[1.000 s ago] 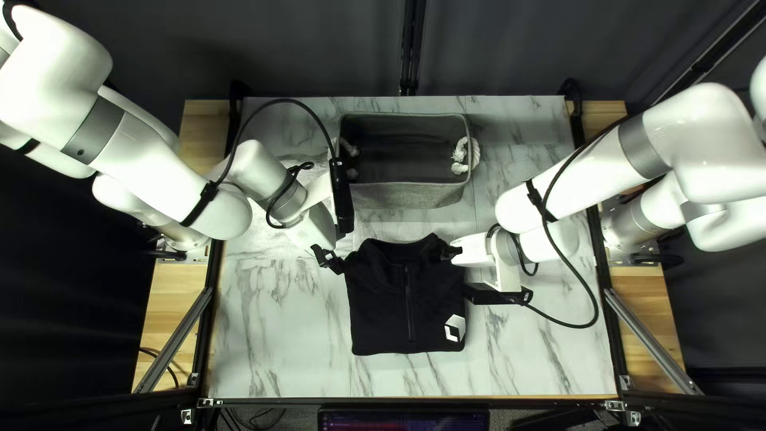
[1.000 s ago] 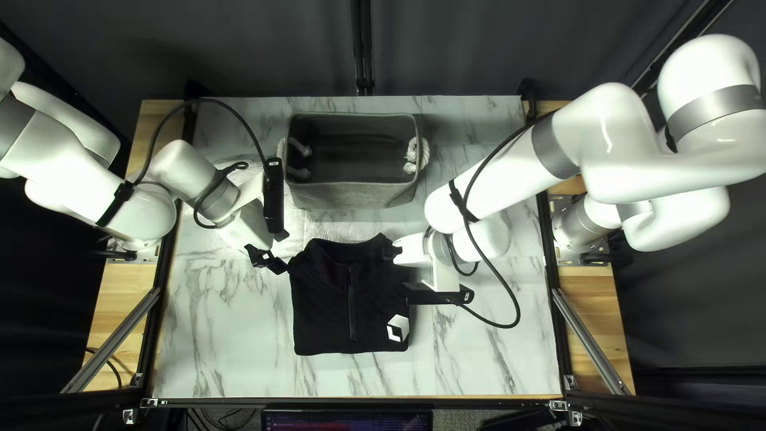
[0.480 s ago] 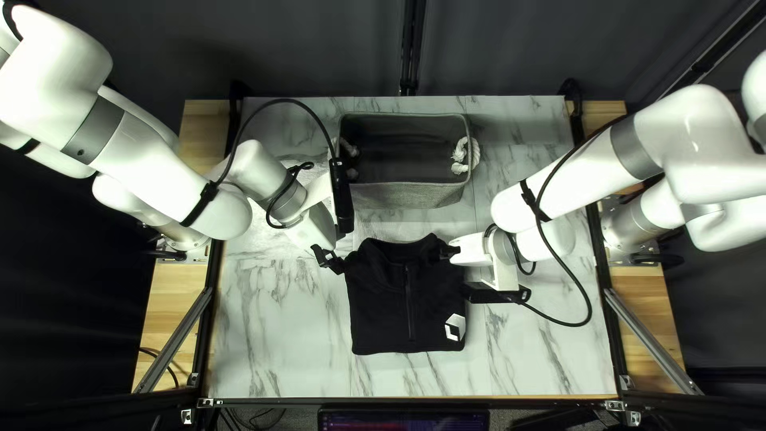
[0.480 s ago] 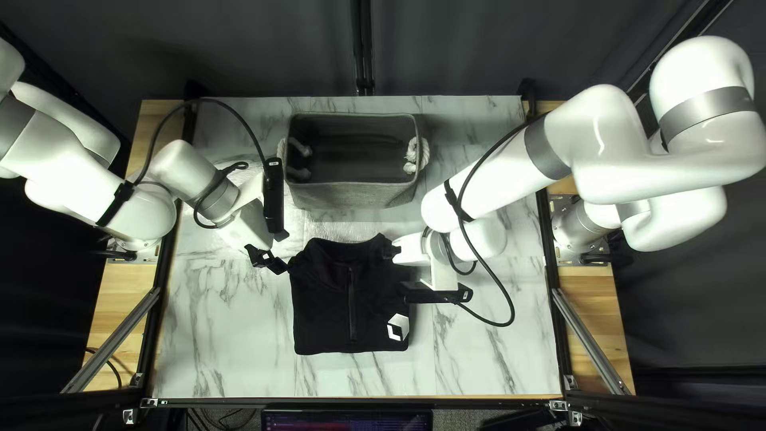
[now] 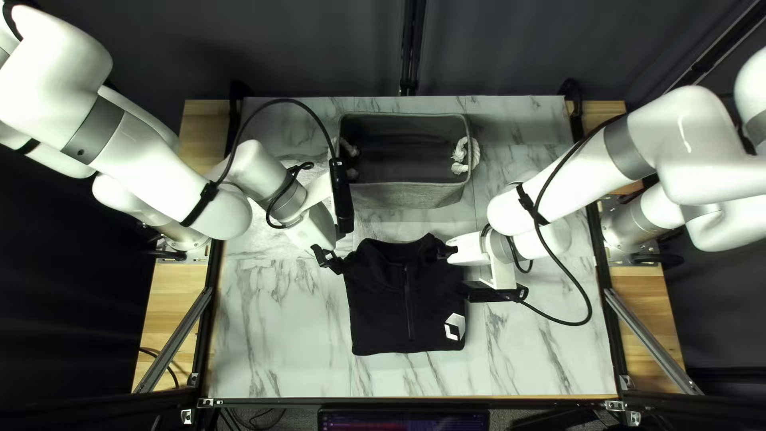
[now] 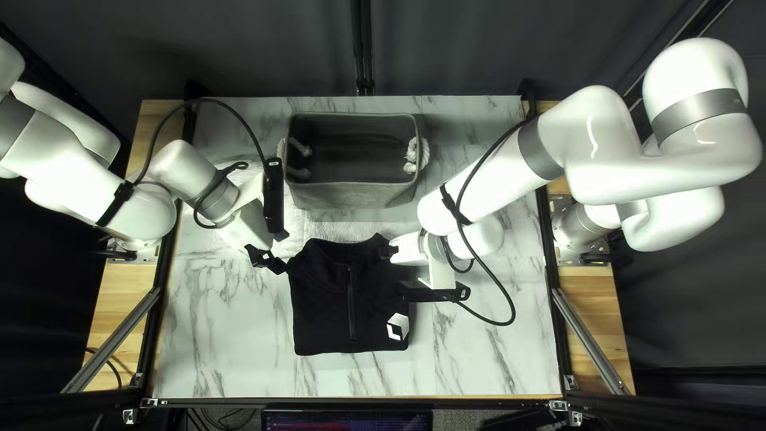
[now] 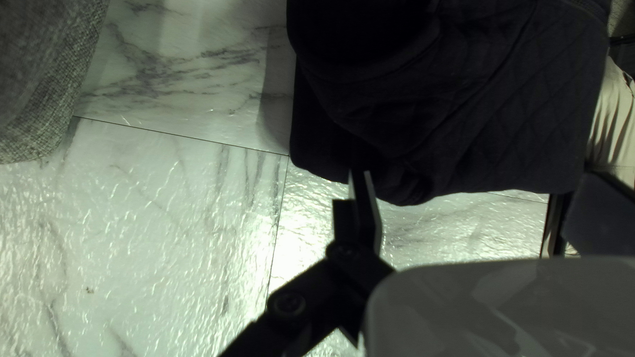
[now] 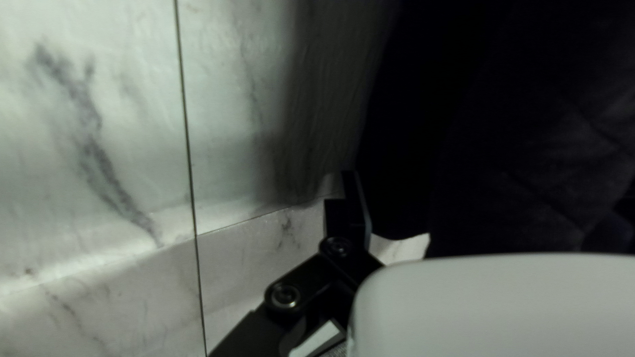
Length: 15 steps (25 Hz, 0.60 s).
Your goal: Pick up a folded sweatshirt and place it into a fabric basket
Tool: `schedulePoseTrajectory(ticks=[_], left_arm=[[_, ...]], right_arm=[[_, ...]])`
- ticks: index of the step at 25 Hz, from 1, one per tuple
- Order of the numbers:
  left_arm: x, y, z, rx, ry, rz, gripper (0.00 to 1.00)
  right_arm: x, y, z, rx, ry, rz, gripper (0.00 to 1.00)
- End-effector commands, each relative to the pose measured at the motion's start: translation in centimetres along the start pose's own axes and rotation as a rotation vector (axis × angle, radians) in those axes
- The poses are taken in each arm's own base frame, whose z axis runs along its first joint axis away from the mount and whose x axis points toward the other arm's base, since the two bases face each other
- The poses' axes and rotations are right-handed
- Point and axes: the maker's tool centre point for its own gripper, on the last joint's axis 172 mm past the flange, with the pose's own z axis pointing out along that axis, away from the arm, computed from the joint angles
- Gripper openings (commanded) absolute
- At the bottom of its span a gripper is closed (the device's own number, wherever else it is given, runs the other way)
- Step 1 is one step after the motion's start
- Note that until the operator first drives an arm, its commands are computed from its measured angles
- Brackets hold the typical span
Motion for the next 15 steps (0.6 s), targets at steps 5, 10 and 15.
schedulePoseTrajectory(ticks=[5, 10, 15], left_arm=[[0.0, 0.0, 0.0, 0.0, 0.0, 0.0, 1.0], [0.0, 0.0, 0.0, 0.0, 0.0, 0.0, 1.0], [0.0, 0.0, 0.0, 0.0, 0.0, 0.0, 1.0]], right_arm=[[0.15, 0.0, 0.19, 0.005, 0.006, -0.002, 0.99], [0.24, 0.14, 0.34, 0.005, 0.013, -0.008, 0.0], [0.46, 0.2, 0.35, 0.003, 0.015, -0.018, 0.0]])
